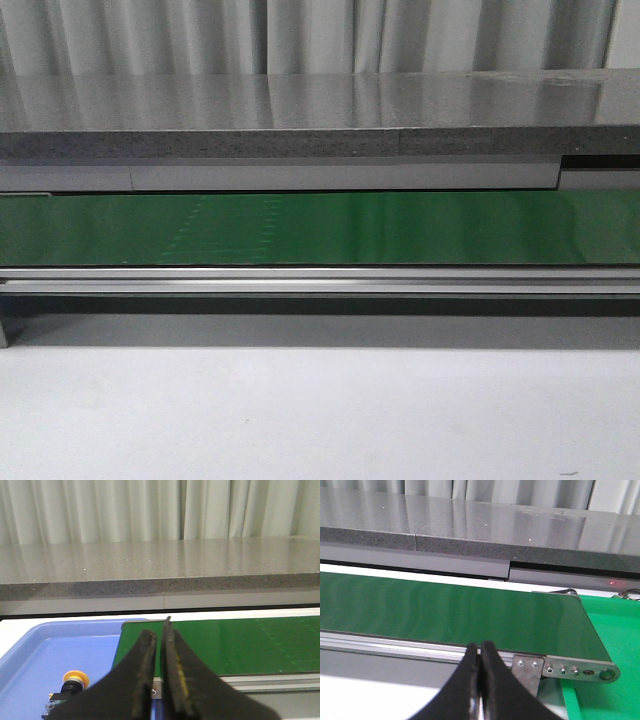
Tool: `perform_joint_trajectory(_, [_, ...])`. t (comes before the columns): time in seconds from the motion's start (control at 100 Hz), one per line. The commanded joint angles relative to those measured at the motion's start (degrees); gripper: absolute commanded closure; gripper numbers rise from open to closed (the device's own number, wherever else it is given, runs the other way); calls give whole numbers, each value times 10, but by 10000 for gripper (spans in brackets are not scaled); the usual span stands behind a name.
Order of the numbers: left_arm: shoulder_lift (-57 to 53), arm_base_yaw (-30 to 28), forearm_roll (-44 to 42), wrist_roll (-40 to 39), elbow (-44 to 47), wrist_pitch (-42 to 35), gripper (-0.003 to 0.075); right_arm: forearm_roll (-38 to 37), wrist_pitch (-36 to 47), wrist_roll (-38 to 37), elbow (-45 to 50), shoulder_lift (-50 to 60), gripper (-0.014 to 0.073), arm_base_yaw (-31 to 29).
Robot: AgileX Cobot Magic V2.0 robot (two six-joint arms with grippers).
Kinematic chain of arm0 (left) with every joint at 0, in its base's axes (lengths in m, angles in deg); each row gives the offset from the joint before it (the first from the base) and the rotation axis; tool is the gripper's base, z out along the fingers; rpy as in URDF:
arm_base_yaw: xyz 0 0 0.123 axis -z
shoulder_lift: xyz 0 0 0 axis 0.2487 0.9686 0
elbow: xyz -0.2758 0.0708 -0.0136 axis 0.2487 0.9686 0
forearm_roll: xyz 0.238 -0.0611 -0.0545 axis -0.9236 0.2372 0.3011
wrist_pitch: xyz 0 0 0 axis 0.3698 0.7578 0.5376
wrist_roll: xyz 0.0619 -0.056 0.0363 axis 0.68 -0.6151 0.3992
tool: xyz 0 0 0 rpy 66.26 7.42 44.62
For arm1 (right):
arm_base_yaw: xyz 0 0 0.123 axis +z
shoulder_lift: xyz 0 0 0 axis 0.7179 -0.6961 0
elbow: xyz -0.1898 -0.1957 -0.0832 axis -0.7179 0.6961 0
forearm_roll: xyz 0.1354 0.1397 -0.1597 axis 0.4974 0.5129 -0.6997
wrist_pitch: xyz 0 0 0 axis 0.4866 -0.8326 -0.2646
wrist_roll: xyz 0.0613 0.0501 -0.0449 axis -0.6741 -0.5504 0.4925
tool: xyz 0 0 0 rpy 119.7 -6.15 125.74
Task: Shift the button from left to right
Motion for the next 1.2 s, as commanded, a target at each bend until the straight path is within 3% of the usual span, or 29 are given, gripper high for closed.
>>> perform_joint_trajectory(0.0, [-21,4,2,-5,24,-39,715,-7,47,2,1,10,662,-1])
perform_joint_trajectory(0.36, [-21,4,3,-5,24,-41,715,-7,47,2,1,10,662,-1])
perform_joint_trajectory(0.48, [-21,4,43,-5,10,-24,715,-7,47,2,1,10,662,-1])
perform_joint_trajectory(0.81, [41,4,54,-5,-114,98,715,-7,47,2,1,10,662,-1])
perform_joint_trajectory(1.19, [222,4,28,-5,-323,276,715,-7,47,2,1,10,662,-1])
